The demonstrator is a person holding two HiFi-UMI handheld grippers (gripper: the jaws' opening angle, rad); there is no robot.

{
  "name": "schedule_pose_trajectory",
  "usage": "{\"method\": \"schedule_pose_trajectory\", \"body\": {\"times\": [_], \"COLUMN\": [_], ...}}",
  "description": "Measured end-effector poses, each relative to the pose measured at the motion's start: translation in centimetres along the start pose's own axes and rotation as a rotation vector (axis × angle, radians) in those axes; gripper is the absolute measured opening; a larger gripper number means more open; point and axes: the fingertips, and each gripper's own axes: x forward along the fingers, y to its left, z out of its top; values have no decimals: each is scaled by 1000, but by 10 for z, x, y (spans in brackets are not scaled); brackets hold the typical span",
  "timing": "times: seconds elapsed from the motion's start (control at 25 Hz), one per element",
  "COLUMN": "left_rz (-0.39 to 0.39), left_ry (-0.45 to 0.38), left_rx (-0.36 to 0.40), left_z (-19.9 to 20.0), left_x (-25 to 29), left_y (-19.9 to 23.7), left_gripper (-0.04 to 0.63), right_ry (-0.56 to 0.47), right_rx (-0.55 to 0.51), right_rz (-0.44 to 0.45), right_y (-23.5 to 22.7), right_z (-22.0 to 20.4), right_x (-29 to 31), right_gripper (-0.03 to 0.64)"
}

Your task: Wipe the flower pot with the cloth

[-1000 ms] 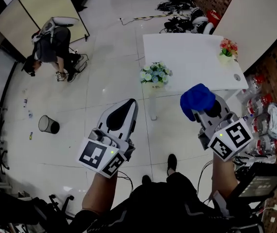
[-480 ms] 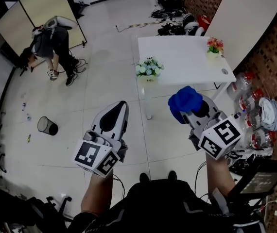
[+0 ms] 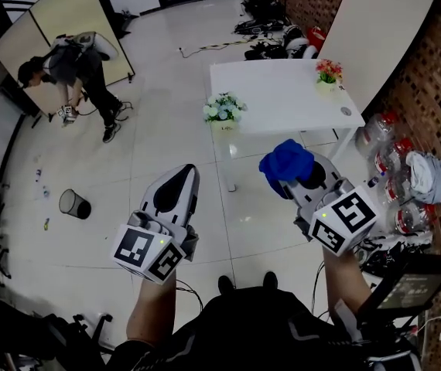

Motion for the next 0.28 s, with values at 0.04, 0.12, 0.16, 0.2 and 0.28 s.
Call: {"method": "schedule_pose_trajectory", "body": {"times": [0.04, 0.12, 0.16, 0.2, 0.28], "left_rz": [1, 3, 3, 2, 2], "left_ry": [5, 11, 13, 13, 12], "left_rx": [-1, 3, 6, 11, 20], "left_z": [-2, -4, -4, -3, 0], "left_x": [0, 1, 1, 2, 4], "left_y": [-3, -7, -8, -10, -12], "left_gripper": [3, 3, 3, 3, 3], "right_ry": [-3, -5, -4, -3, -2], "right_rx": [-1, 3, 6, 7, 8], "right_rz": [-1, -4, -6, -8, -9], "right_y": [-1, -4, -6, -7, -8], "right_z": [0, -2, -2, -2, -1], "right_x": [-2, -5, -7, -8, -11], "right_gripper": [69, 69, 69, 69, 69]}}
